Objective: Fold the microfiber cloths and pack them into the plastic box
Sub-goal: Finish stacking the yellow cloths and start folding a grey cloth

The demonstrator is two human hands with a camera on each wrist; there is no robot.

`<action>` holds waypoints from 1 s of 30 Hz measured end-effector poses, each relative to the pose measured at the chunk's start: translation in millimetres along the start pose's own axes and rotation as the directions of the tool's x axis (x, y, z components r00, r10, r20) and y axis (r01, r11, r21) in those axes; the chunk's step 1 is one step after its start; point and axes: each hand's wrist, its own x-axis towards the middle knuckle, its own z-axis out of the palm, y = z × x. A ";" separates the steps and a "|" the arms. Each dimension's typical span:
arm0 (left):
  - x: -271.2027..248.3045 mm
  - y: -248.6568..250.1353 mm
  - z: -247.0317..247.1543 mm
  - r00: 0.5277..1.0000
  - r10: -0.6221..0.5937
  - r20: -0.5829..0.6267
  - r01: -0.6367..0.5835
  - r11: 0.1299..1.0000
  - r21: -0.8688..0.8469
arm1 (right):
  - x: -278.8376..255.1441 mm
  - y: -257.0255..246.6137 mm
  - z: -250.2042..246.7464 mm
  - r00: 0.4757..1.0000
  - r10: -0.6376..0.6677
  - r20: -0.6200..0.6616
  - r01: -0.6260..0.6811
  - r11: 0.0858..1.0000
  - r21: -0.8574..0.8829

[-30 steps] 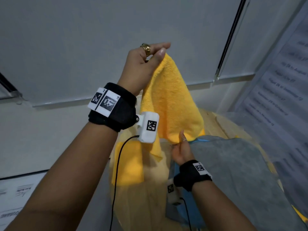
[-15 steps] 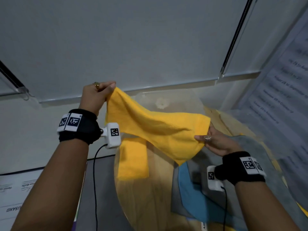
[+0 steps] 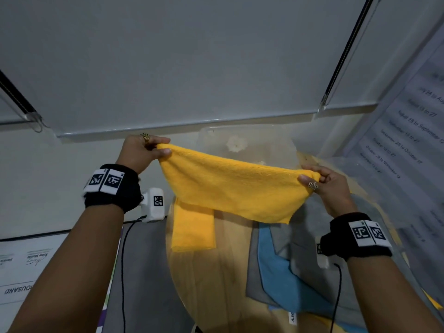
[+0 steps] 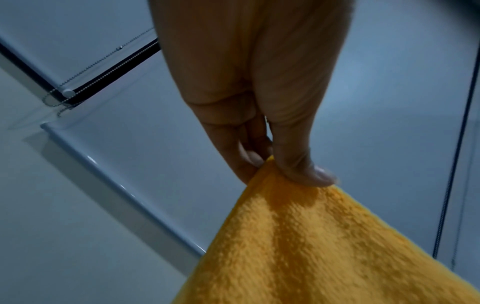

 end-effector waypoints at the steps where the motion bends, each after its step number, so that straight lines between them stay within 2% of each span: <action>1: -0.1 -0.6 -1.1 1.000 0.011 -0.011 -0.011 1.000 0.022 | 0.7 0.5 -0.8 1.000 0.008 -0.010 -0.008 1.000 -0.003; 7: -2.7 -4.2 -8.7 0.995 0.091 -0.026 -0.084 0.974 0.211 | 0.7 -2.5 -0.8 1.000 -0.003 -0.021 0.002 1.000 -0.022; 12: -1.9 -11.7 -11.3 0.996 0.087 -0.013 -0.076 0.927 0.367 | 10.0 9.2 -1.3 0.999 -0.010 -0.046 0.002 0.984 -0.175; 13: -0.6 -12.3 -9.1 0.997 0.071 -0.013 -0.059 0.902 0.427 | 11.5 8.0 1.4 0.999 -0.020 -0.033 0.011 0.966 -0.257; 15: 2.9 -8.3 -0.3 0.999 0.019 -0.027 0.000 0.823 0.567 | 20.4 10.8 7.0 0.997 -0.079 -0.002 0.069 0.875 -0.479; 17: 8.0 -0.5 10.8 0.995 0.017 -0.097 0.044 0.805 0.592 | 31.7 5.4 10.9 0.987 -0.159 0.024 0.139 0.766 -0.628; 19: 14.9 10.5 18.2 0.977 0.068 -0.203 0.027 0.901 0.433 | 41.0 -14.3 10.7 0.973 -0.226 -0.041 0.140 0.726 -0.674; 20: 15.1 15.4 18.8 0.963 0.097 -0.250 -0.015 0.950 0.311 | 42.5 -25.8 7.3 0.969 -0.230 -0.084 0.129 0.772 -0.623; 22: 1.9 20.1 16.2 0.955 0.120 -0.272 -0.088 0.988 0.126 | 34.1 -44.6 1.3 0.978 -0.157 -0.140 0.088 0.910 -0.405; 24: -25.8 12.3 16.6 0.966 0.111 -0.233 -0.109 0.994 0.019 | 17.5 -43.5 -5.1 0.992 0.005 -0.129 -0.027 0.985 -0.168; 25: -43.2 2.9 19.5 0.973 0.079 -0.216 -0.093 0.994 -0.054 | 5.5 -34.8 -8.2 0.989 0.095 -0.113 -0.103 0.992 -0.072; 27: -82.0 -21.2 29.5 0.979 -0.066 -0.195 0.020 0.973 -0.230 | -20.0 -5.7 -15.7 0.962 0.259 -0.089 -0.252 0.964 0.086; 29: -120.5 -50.6 42.5 0.957 -0.226 -0.184 0.171 0.946 -0.275 | -45.8 34.7 -25.9 0.918 0.379 -0.116 -0.365 0.923 0.126; 30: -139.6 -65.5 49.6 0.950 -0.274 -0.152 0.235 0.944 -0.233 | -59.0 55.8 -30.4 0.895 0.419 -0.153 -0.412 0.908 0.077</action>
